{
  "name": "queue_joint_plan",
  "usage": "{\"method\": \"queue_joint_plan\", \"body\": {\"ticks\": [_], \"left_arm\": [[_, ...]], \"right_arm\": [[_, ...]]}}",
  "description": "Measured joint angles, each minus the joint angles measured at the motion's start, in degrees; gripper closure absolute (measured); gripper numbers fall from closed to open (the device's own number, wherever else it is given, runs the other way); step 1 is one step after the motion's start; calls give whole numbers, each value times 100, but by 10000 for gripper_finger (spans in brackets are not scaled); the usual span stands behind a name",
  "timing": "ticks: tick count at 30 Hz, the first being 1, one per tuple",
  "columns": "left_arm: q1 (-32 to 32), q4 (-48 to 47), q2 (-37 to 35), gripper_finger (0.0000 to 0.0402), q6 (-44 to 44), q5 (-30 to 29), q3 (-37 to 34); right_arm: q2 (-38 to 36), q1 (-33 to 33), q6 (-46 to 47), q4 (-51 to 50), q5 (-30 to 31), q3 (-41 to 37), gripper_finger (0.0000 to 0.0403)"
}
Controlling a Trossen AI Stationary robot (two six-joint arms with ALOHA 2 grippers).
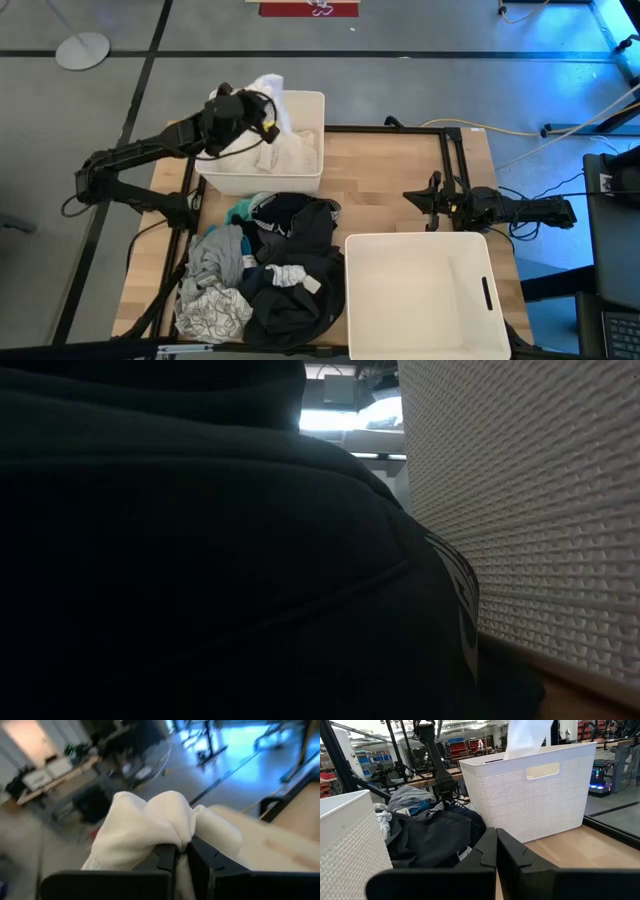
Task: Sort clothes
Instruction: Put the white shirt into the top left laundry bin, then put the striped sock into the top left laundry bin
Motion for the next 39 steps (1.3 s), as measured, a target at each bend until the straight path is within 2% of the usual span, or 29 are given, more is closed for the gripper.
{"method": "queue_joint_plan", "body": {"ticks": [7, 16, 20, 31, 35, 39], "left_arm": [[447, -1054, 49, 382, -579, 13, -4], [485, -1684, 312, 376, -1004, 195, -7], [490, -1811, 411, 338, -1191, 371, -7], [539, -2050, 393, 189, -1467, 1145, -7], [538, -2079, 370, 169, -1440, 1535, 42], [345, -2050, 348, 169, -1345, 1900, 275]], "right_arm": [[0, 0, 0, 12, 0, 0, 400], [2, -2, 2, 22, 2, 0, 400], [2, 0, 2, 26, 2, -2, 400], [2, 0, 111, 39, 0, -2, 400], [2, 0, 111, 39, 1, -2, 400], [2, 0, 111, 39, 0, -2, 400]]}}
